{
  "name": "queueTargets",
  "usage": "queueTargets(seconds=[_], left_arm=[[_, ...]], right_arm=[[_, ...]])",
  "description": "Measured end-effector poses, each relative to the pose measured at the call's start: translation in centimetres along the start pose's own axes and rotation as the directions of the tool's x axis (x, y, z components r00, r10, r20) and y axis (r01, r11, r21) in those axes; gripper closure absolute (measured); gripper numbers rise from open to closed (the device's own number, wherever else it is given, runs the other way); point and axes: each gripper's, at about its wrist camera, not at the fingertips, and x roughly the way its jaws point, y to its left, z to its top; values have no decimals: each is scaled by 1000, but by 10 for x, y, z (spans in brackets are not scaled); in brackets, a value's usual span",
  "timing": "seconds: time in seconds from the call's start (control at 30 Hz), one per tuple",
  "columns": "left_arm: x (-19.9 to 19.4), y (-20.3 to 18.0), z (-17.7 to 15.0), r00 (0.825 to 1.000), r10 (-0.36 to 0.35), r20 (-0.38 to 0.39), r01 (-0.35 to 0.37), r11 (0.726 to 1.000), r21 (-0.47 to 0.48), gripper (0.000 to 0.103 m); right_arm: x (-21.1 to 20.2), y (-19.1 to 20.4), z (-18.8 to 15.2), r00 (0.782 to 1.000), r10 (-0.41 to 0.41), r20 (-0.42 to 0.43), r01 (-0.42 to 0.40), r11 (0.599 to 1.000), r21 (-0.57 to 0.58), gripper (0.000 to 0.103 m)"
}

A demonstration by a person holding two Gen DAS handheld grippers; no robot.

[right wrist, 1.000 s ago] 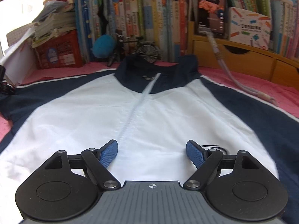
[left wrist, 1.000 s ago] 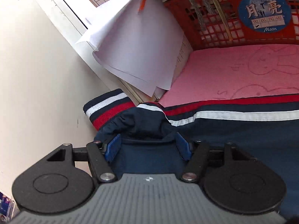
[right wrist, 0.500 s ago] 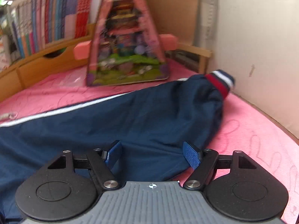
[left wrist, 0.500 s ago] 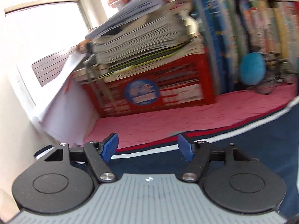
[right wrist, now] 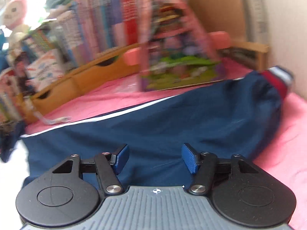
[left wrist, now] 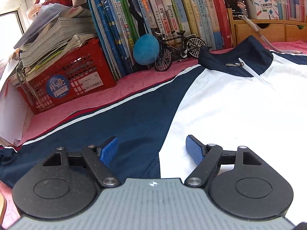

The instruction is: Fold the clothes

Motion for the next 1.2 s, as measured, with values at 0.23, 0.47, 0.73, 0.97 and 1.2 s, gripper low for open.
queueTargets(seconds=[0.23,0.47,0.73,0.97,1.2], left_arm=[[0,2,-2,1000,12,14,-11,999,-36,13],[-24,-12,23,986,-62,154,47,994,102,25],[25,-62,59,963,-248,103,239,967,92,41],[88,-71,82,988,-146,45,145,989,28,47],[110,-66,94,997,-57,58,52,996,78,23]], right_arm=[[13,-42,25,971,-238,24,237,971,36,85],[-35,65,6,992,123,30,-114,972,-207,55],[-56,281,-34,773,534,-344,-634,670,-387,44],[-24,361,-59,784,494,-374,-619,585,-524,44],[29,376,-50,881,384,-278,-473,683,-557,14]])
